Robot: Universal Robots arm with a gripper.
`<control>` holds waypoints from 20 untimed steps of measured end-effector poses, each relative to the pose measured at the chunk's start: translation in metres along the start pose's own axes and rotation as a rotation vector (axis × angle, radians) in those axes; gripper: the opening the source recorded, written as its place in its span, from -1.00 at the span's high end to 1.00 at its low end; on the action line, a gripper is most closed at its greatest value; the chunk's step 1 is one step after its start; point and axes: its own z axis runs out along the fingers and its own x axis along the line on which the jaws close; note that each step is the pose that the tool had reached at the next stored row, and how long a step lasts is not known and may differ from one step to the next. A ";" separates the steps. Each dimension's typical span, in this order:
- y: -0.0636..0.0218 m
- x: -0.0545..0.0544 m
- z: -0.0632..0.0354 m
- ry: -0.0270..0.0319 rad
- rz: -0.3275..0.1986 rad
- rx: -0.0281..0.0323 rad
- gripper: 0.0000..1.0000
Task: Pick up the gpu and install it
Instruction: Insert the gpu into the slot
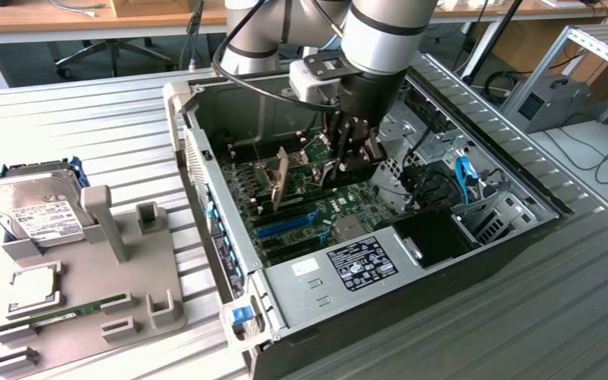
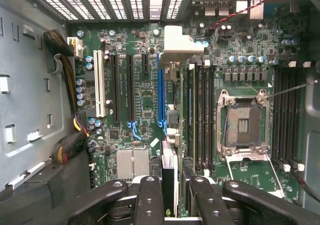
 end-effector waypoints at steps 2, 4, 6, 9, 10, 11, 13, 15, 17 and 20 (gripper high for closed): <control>0.0000 0.000 0.0005 -0.0001 0.000 0.0000 0.48; 0.0000 0.000 0.0009 0.0000 0.000 0.0000 0.48; 0.0000 0.000 0.0013 -0.0001 0.000 0.0000 0.48; 0.0000 0.000 0.0018 0.0000 0.000 0.0000 0.48; 0.0000 0.000 0.0021 0.0000 0.000 0.0000 0.48; 0.0000 0.000 0.0022 0.0000 0.000 0.0000 0.48; 0.0000 0.000 0.0026 0.0000 0.000 0.0000 0.48; 0.0000 0.000 0.0030 -0.0001 0.000 0.0000 0.48; 0.0000 0.000 0.0033 0.0000 0.000 0.0000 0.48; 0.0000 0.001 0.0039 0.0000 0.000 0.0000 0.48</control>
